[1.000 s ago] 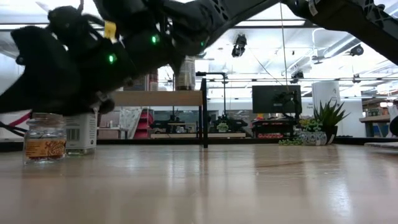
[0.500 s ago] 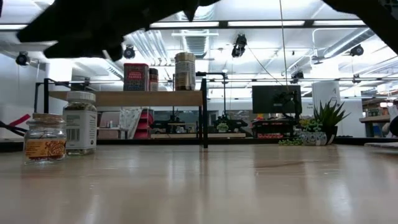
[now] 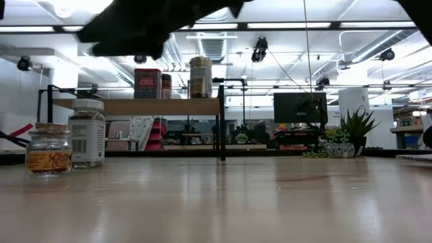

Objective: Shelf spices
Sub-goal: Remove the brown seasoning bottle from the shelf

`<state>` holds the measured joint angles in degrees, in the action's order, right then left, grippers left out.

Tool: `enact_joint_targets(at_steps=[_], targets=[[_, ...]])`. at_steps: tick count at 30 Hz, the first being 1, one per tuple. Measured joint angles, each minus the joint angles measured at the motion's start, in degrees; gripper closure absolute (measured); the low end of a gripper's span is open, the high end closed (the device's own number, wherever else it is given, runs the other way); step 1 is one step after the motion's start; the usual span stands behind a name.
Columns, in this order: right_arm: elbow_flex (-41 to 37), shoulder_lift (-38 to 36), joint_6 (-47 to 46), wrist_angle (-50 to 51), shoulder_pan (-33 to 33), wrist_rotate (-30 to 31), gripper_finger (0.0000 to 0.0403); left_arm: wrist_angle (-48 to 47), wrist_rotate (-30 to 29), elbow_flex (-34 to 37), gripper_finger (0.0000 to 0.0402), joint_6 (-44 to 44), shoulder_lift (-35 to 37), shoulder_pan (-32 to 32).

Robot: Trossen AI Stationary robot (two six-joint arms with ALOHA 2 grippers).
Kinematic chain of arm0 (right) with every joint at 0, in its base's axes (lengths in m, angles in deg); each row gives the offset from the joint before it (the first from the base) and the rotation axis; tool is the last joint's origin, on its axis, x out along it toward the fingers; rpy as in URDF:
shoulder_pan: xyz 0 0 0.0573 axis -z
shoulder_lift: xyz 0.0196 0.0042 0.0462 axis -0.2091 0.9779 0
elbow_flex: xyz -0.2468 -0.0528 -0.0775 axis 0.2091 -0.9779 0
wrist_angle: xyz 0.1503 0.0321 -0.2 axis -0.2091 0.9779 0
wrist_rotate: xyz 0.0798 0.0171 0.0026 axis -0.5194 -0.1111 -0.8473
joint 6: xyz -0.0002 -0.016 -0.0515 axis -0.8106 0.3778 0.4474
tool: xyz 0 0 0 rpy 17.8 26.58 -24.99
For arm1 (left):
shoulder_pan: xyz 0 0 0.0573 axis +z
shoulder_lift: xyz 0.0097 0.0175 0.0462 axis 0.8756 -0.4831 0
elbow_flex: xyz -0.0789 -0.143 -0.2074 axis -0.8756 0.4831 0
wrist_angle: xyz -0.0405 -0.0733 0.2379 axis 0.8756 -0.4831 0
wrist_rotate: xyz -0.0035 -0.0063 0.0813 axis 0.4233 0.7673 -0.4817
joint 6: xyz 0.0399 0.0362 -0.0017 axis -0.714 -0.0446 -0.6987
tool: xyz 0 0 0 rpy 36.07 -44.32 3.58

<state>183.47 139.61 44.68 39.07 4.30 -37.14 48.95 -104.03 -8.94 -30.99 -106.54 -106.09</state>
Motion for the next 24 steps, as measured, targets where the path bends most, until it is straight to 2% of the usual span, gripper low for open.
enact_joint_targets(at_steps=[8,12,19,24], targets=[[-14.7,-12.4,-1.0,-6.5,0.9,0.4,0.0189,-0.5,-0.1,0.0,0.0199,0.6,-0.1,0.0],[-19.8,-17.0,0.3,-7.2,1.0,4.6,0.0183,-0.5,0.0,0.0,0.0199,1.2,-0.1,0.2],[-21.3,-22.7,2.8,-6.4,2.2,6.8,0.0174,-0.5,-0.1,0.0,0.0199,1.9,-0.1,1.2],[-21.4,-26.0,5.2,-3.0,4.1,10.8,0.0177,-0.7,-0.1,0.0,0.0199,2.8,-0.1,1.7]])
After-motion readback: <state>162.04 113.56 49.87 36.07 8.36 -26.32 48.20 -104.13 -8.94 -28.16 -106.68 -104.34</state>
